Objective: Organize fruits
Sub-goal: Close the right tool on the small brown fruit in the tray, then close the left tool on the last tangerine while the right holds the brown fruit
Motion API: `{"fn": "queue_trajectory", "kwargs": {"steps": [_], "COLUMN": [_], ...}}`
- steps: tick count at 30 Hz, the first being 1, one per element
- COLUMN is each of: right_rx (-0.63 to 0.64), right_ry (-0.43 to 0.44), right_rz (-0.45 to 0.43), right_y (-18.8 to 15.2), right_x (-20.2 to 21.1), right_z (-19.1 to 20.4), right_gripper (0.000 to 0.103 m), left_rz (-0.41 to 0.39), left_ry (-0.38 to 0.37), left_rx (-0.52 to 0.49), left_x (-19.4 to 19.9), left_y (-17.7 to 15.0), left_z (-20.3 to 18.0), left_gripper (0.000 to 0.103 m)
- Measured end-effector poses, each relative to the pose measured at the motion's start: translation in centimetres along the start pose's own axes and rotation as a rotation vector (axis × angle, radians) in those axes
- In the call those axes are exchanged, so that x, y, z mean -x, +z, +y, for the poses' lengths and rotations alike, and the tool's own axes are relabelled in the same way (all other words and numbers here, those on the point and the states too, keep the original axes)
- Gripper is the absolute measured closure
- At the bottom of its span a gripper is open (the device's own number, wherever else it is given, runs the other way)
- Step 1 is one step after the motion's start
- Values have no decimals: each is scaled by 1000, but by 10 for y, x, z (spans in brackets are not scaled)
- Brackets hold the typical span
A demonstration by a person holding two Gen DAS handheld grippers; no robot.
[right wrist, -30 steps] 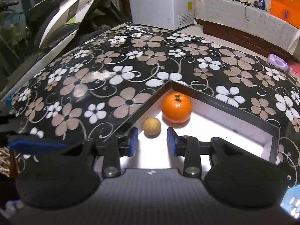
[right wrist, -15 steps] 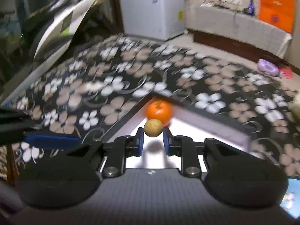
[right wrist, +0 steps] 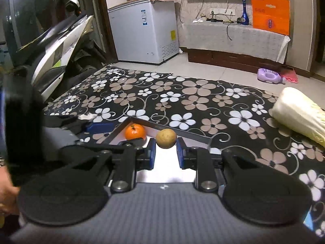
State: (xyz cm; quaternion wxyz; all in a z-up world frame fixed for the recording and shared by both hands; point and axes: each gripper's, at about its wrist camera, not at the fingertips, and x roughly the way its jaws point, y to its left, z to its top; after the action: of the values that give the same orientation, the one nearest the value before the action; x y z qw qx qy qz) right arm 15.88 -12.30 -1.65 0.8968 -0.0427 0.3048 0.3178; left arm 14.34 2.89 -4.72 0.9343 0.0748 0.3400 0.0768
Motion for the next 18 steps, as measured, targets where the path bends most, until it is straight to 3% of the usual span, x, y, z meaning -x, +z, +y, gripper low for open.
{"fn": "queue_trajectory", "kwargs": {"steps": [7,18], "right_rx": [-15,-13], "right_ry": [-4,-15], "right_rz": [-9,1], "right_y": [-5,-10], "right_x": [15,19], "right_z": [-10,-13], "right_gripper": [78,78], "left_rz": [43,13], "left_ry": [27,0], "left_rx": [-47,-79], "left_x": [-19,-21], "left_y": [-2,0], "left_z": [-19,-29], "left_gripper": [41,48]}}
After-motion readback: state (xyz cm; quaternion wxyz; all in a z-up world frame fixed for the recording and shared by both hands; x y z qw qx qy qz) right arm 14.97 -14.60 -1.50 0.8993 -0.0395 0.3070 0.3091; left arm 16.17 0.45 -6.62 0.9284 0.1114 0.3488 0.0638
